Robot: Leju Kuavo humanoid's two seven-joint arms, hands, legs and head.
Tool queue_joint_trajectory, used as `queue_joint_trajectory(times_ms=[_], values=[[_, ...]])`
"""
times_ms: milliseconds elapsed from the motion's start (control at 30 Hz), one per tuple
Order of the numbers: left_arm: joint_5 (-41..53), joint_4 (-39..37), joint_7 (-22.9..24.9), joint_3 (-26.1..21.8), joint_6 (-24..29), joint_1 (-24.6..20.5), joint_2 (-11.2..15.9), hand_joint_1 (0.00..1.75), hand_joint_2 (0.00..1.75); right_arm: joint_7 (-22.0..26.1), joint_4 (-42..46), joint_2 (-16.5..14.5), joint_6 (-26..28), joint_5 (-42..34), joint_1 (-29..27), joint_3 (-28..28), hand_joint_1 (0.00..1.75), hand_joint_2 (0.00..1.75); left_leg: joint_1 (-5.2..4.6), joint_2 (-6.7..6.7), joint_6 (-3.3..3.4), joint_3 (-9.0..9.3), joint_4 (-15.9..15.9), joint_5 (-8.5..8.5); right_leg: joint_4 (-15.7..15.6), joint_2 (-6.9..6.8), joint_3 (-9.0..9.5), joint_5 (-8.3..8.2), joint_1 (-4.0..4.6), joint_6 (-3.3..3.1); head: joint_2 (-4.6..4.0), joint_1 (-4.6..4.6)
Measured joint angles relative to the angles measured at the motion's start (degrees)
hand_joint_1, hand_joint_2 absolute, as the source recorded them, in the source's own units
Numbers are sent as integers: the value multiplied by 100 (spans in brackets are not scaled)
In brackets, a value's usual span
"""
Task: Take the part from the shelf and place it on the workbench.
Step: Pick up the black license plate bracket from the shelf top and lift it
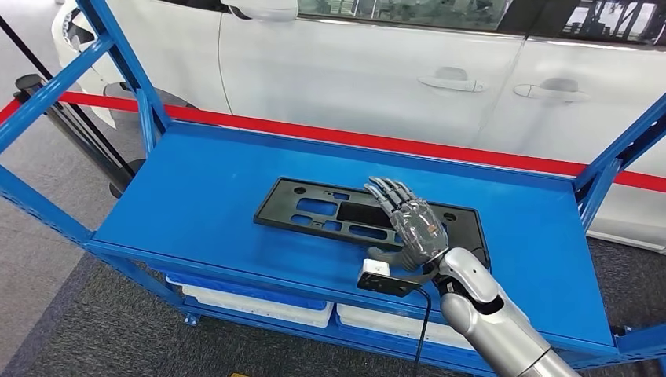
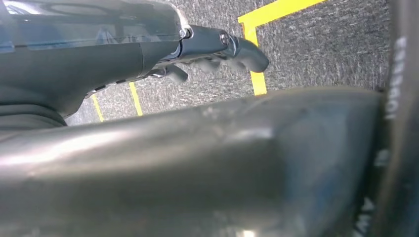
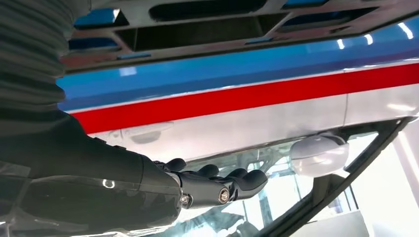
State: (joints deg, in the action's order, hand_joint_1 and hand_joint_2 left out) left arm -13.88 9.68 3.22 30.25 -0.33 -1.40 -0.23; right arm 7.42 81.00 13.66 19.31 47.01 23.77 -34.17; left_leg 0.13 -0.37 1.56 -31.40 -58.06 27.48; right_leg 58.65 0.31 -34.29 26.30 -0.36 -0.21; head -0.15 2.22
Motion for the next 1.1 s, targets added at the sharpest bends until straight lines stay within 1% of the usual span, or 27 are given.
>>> queue_joint_trajectory(times_ms=[200,333,633,833,1100], values=[[1,0,-50,0,-21,0,-5,0,0,-372,-472,-168,211,664,318,-8,0,175,3,-1,-50,13,25,-4,8,-3,3,12,3,-21,0,-1],[-13,0,-68,0,-35,2,-13,0,0,-480,-910,-251,375,916,506,-8,0,175,3,-1,-79,14,27,-8,9,-8,9,12,2,-22,0,-1],[-33,0,-69,0,-42,7,-16,0,0,-561,-1692,-327,378,1178,700,-8,0,175,-6,-5,-77,14,11,-7,7,-16,21,8,-7,-15,0,-1],[-55,0,-68,0,-42,8,-16,0,0,-568,-1915,-327,221,1224,745,-9,0,175,-8,-4,-70,13,2,-2,3,-16,21,8,-8,-14,0,-1],[-61,0,-58,1,-42,12,-16,0,0,-503,-2008,-299,-59,1055,811,-11,0,175,-8,-3,-64,14,2,2,1,-15,22,8,-8,-13,0,-1]])
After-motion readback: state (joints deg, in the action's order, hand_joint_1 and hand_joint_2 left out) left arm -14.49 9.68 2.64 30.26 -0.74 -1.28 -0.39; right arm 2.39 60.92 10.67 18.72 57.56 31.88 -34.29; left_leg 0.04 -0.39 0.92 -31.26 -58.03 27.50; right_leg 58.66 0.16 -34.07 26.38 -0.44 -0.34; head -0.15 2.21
